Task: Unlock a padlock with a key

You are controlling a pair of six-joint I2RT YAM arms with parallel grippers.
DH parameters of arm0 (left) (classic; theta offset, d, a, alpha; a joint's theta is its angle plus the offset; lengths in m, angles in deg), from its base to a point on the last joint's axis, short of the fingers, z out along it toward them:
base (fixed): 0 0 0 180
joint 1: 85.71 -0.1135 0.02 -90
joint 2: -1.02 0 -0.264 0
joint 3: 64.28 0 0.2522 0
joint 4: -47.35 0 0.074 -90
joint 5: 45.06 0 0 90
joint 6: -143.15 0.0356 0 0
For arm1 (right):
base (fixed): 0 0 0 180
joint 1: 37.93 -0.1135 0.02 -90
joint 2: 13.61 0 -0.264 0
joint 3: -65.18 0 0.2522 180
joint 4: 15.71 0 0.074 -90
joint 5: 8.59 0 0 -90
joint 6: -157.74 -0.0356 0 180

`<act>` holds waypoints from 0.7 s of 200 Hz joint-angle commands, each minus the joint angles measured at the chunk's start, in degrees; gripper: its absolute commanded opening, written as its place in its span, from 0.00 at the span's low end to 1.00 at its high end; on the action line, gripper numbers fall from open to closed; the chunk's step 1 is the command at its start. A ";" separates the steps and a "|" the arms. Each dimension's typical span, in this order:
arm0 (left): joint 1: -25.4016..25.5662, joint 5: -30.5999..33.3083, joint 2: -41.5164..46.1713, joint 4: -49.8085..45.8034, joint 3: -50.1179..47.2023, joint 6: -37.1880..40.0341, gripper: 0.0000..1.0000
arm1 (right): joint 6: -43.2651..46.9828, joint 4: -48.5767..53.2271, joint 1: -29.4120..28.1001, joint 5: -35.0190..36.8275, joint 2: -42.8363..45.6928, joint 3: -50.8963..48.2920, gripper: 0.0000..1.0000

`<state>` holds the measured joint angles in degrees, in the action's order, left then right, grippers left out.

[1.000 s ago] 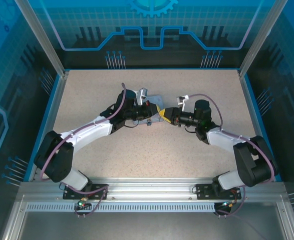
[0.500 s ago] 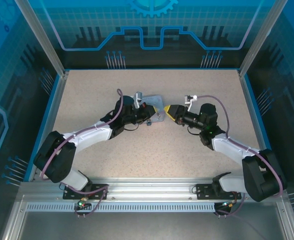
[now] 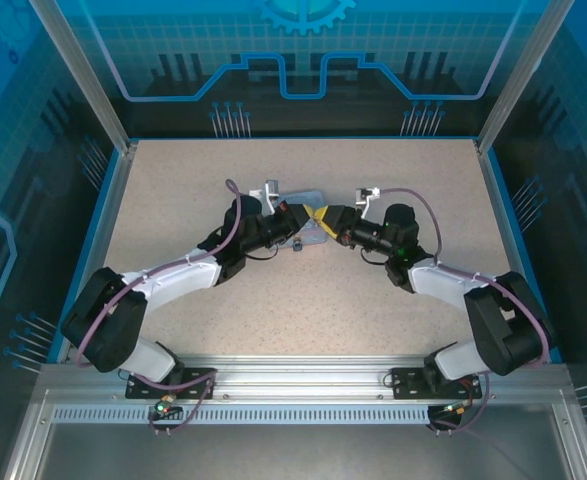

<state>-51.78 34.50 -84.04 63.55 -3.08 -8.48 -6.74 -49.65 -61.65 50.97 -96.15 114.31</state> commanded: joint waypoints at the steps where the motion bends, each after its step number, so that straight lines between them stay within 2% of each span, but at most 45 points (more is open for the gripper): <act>1: 0.57 2.96 1.38 4.00 -1.15 -0.32 0.00 | -0.85 -3.09 -1.12 0.73 -0.73 1.50 0.44; 99: 1.87 8.63 1.57 8.68 -3.33 -1.14 0.00 | -3.79 -7.14 -1.85 2.33 -2.99 0.22 0.31; 140: 1.97 9.66 1.56 9.41 -3.85 -1.80 0.00 | -4.62 -9.14 -2.33 2.29 -4.51 0.57 0.30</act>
<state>-50.27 42.22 -84.00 70.15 -5.99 -9.57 -10.52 -55.03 -62.79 52.53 -99.52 114.38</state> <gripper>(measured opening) 0.053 0.295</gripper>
